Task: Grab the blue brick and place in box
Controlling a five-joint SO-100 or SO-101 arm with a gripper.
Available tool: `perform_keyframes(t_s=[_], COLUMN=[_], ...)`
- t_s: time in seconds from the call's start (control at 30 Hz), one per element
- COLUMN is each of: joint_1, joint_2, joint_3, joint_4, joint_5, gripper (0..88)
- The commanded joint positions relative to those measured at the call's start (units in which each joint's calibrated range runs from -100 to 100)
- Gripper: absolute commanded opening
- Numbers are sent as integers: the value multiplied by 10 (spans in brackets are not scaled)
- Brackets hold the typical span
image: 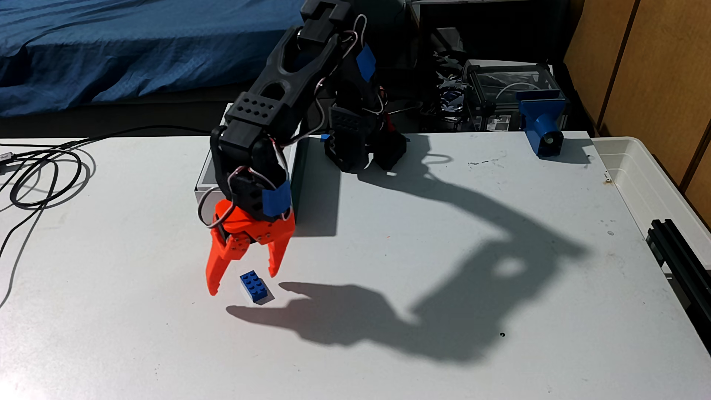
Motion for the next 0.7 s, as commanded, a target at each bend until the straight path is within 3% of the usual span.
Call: perform_keyframes(t_s=[0.0,0.67], joint_1=[-5,-2], joint_2=[-4,11], joint_3=[2,13], joint_4=[-5,-17], joint_5=[1,20], gripper=[314,310])
